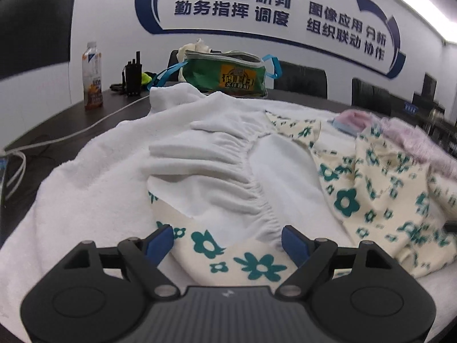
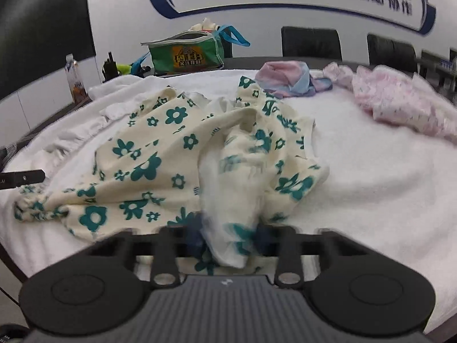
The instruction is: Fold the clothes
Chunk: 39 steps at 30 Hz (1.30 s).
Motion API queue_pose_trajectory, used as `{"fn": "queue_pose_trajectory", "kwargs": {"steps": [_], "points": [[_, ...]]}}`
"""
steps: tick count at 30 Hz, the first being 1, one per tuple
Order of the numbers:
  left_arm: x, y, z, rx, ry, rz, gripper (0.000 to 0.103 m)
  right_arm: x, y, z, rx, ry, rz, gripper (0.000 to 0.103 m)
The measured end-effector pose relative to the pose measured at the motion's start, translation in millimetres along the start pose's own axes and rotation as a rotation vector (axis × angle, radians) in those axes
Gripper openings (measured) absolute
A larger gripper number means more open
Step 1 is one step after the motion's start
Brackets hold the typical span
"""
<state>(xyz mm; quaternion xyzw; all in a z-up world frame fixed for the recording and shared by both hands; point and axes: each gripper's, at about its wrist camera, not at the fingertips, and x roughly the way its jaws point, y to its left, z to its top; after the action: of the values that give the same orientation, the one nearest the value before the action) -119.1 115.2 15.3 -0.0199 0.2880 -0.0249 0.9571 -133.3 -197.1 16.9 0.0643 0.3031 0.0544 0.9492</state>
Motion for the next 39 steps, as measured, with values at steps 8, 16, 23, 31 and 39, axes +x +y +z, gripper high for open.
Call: {"fn": "queue_pose_trajectory", "kwargs": {"steps": [8, 16, 23, 31, 39], "points": [[-4, 11, 1, -0.022, -0.009, 0.013, 0.016, -22, -24, 11, 0.022, -0.084, -0.061, 0.01], [-31, 15, 19, -0.108, -0.094, 0.003, 0.012, -23, -38, 21, 0.026, -0.131, -0.104, 0.043], [-17, -39, 19, 0.043, -0.034, -0.251, 0.055, 0, -40, 29, 0.008, -0.131, -0.122, 0.043], [16, -63, 4, 0.112, 0.013, -0.221, 0.063, 26, -43, 38, -0.013, -0.132, -0.141, 0.054], [15, -65, -1, 0.137, 0.002, -0.21, 0.073, 49, 2, 34, -0.277, -0.154, -0.097, 0.059]]}}
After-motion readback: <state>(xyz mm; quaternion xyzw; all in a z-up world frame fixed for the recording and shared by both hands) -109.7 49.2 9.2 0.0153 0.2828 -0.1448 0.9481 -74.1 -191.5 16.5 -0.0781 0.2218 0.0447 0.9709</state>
